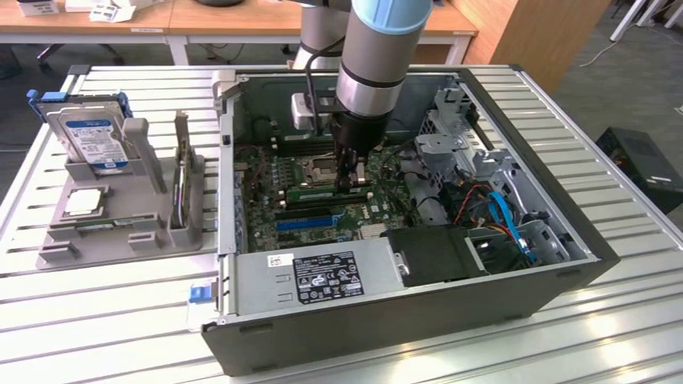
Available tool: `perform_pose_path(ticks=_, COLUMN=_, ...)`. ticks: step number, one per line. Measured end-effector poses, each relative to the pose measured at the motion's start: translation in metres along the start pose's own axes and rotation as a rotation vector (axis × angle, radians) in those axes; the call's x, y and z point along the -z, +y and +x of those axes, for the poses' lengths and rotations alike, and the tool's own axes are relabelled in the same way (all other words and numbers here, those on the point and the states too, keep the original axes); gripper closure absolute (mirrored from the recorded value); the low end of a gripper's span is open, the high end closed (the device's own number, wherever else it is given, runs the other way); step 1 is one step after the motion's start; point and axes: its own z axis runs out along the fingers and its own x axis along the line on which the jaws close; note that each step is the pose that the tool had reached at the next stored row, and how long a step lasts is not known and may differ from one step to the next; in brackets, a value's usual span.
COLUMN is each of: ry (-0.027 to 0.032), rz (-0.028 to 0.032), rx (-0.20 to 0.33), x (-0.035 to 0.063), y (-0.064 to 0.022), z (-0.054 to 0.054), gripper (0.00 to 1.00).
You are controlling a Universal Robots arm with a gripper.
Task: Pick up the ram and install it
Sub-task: 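Insert the ram into the slot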
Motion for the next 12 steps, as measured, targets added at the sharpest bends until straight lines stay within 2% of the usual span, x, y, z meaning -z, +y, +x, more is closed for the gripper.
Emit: perform_pose_path(ticks=12, ry=-0.0004, rz=-0.0002, rx=0.003, x=0.0000, y=0.0000, z=0.0000, gripper=0.88)
